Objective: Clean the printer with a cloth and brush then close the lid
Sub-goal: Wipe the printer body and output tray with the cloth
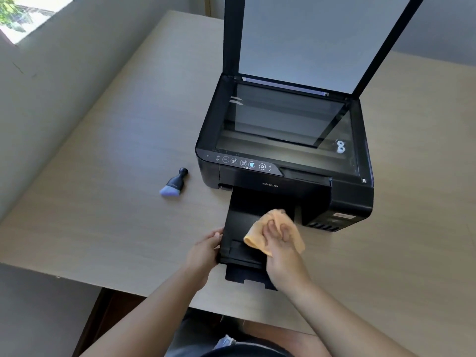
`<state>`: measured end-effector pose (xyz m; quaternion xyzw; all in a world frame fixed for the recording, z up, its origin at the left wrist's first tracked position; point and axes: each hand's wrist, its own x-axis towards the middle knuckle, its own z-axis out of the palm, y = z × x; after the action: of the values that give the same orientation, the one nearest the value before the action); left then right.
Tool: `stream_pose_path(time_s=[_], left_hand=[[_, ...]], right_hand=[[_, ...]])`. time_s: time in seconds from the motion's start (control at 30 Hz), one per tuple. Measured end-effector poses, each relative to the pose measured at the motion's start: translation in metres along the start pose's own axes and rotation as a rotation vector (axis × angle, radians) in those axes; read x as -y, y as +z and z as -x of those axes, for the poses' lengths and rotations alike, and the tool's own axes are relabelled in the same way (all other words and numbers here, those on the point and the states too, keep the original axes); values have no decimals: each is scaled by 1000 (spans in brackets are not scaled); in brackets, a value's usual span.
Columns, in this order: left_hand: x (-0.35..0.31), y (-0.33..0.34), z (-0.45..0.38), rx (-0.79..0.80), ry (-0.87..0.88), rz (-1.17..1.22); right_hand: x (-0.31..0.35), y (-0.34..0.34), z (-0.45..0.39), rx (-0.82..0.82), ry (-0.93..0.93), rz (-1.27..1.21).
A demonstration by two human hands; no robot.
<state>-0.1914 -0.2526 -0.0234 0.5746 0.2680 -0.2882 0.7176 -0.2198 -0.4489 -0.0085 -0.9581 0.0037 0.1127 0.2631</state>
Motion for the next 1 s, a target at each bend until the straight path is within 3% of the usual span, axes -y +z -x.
stream_pose_path(time_s=[0.17,0.27,0.4,0.63,0.8,0.93,1.0], left_hand=[[-2,0,-1,-6,-33,41],[-3,1,0,-16,-42,57],[-1,0,0,-51,-33,85],[-2,-2,1,-47,-31,235],[-3,-3,2,2,-33,181],[-3,-6,2,39,-8,28],[-2,-10,3,81,2,-34]], right_hand=[[22,-5,-56,107,-150,-36],[33,-4,-103,27,-138,44],[39,1,-115,65,-235,94],[36,15,-40,402,-643,76],[34,1,-61,464,-633,107],[37,-24,-113,230,-407,33],[26,-30,-122,192,-282,46]])
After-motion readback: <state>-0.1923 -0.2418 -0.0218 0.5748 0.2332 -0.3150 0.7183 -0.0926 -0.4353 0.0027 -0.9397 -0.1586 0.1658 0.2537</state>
